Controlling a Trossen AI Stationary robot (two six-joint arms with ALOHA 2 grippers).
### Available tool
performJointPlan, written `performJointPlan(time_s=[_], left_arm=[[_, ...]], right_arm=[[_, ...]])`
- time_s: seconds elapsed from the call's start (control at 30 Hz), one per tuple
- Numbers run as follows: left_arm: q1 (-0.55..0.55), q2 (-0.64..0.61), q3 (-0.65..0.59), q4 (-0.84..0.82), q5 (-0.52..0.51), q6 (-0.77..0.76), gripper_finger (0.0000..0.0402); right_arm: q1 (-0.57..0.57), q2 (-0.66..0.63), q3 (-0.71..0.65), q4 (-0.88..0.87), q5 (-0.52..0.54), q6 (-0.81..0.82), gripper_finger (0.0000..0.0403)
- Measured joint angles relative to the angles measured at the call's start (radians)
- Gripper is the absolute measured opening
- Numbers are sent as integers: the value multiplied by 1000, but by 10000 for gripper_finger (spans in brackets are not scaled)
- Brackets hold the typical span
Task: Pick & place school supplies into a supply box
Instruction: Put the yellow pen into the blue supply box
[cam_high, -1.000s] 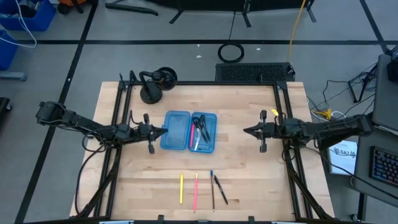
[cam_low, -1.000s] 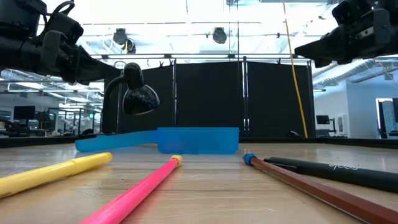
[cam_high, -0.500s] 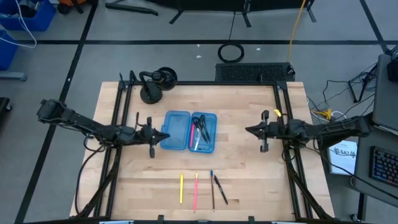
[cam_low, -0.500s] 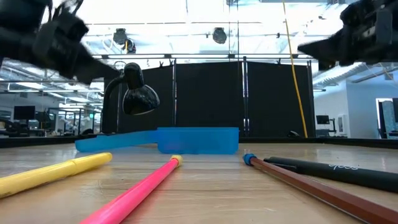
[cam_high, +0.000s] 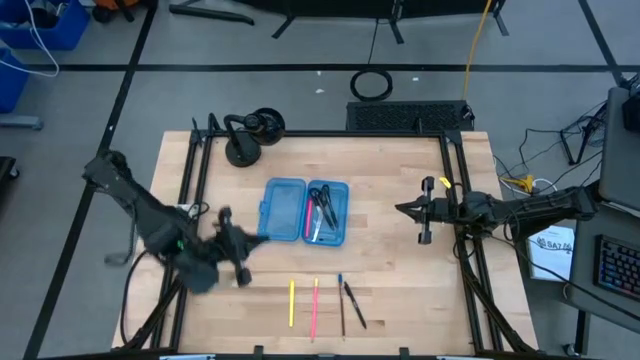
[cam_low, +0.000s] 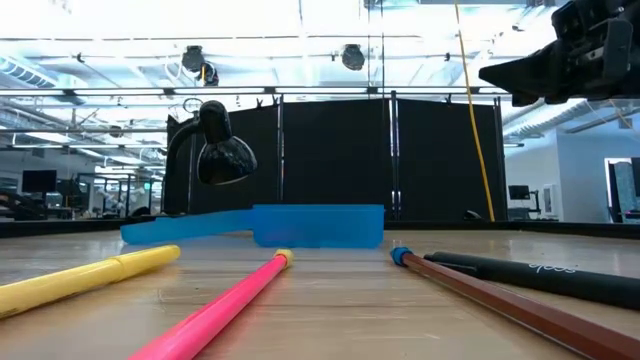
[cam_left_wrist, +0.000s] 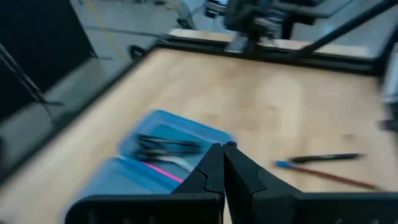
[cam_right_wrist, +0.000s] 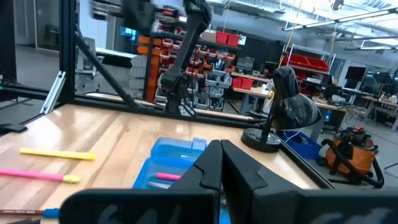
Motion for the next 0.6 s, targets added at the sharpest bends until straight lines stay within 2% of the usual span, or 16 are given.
performJointPlan(time_s=[0.27,0.4,0.53,0.6], left_arm=[[-100,420,375,-158,53,-345,2],[-100,628,612,-386,110,-668,1],[-64,797,767,-644,267,-1067,1],[-38,857,803,-704,389,-1227,1]], right_arm=[[0,1,-1,4,0,0,0],[0,0,-2,0,0,0,0],[0,0,-2,-11,0,-3,0],[0,0,-2,-10,0,-6,0]])
